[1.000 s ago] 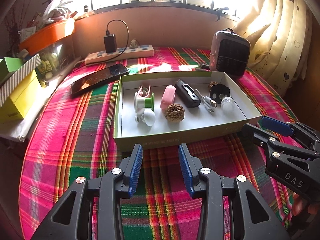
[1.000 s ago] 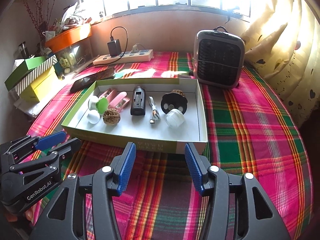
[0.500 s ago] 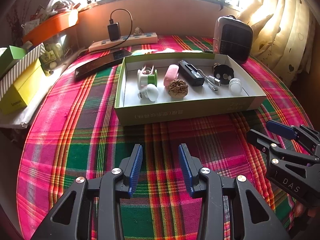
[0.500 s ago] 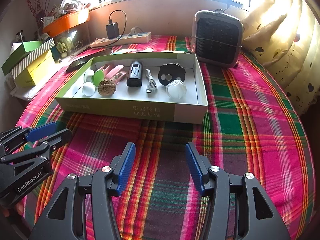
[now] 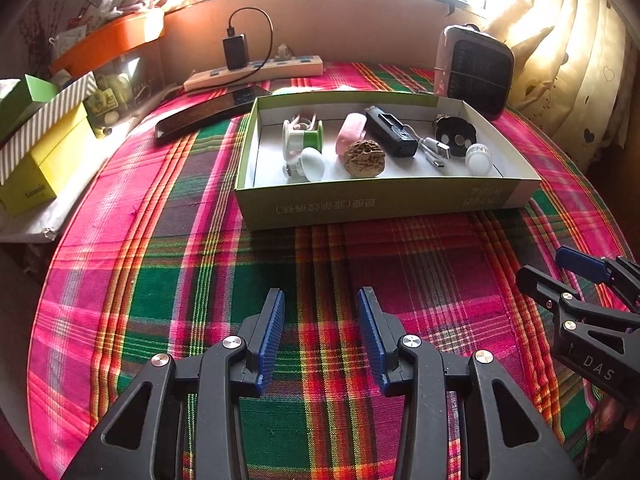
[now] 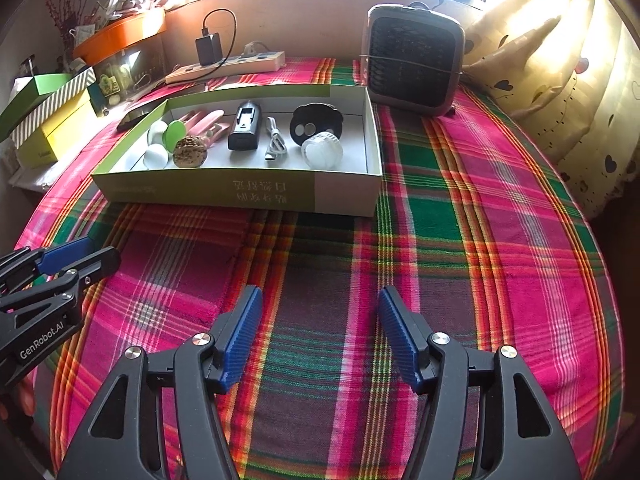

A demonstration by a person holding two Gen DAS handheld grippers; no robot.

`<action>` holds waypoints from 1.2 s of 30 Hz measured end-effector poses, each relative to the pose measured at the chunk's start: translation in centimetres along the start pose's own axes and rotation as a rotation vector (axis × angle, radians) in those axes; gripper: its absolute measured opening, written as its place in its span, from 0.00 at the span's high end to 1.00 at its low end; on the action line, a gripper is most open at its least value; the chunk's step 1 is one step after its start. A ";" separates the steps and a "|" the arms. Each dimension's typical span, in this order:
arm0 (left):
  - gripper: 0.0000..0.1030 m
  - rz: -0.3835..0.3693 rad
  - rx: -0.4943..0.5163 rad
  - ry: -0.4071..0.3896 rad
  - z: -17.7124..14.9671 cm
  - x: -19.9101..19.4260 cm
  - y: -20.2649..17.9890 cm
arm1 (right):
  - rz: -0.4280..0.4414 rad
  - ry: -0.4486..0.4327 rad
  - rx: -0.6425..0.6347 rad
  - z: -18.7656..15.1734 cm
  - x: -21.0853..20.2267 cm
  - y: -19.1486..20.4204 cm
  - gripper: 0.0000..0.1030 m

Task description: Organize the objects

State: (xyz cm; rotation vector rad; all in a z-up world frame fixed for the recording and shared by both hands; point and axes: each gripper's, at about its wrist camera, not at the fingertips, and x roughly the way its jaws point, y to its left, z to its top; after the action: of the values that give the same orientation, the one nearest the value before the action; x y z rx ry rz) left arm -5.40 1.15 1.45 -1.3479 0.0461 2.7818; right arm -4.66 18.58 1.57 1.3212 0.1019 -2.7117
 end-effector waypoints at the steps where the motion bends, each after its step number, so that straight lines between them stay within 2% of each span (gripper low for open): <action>1: 0.64 -0.001 -0.004 0.001 0.0 0.0 0.1 | -0.001 0.001 0.003 -0.1 0.0 -0.1 0.38; 10: 0.62 0.004 -0.016 -0.019 -0.3 0.0 0.0 | -0.007 0.008 0.006 -0.5 -0.2 -1.1 0.29; 19: 0.58 0.006 -0.027 -0.017 -0.1 0.0 0.3 | -0.009 0.012 0.009 -0.5 -0.1 -1.2 0.24; 36: 0.57 0.007 -0.025 -0.018 -0.2 0.0 0.3 | -0.009 0.013 0.010 -0.6 -0.1 -1.2 0.22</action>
State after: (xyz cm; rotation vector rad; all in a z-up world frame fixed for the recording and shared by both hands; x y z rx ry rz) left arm -5.26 0.84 1.35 -1.3313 0.0157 2.8092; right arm -4.32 19.88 1.28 1.3450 0.0964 -2.7146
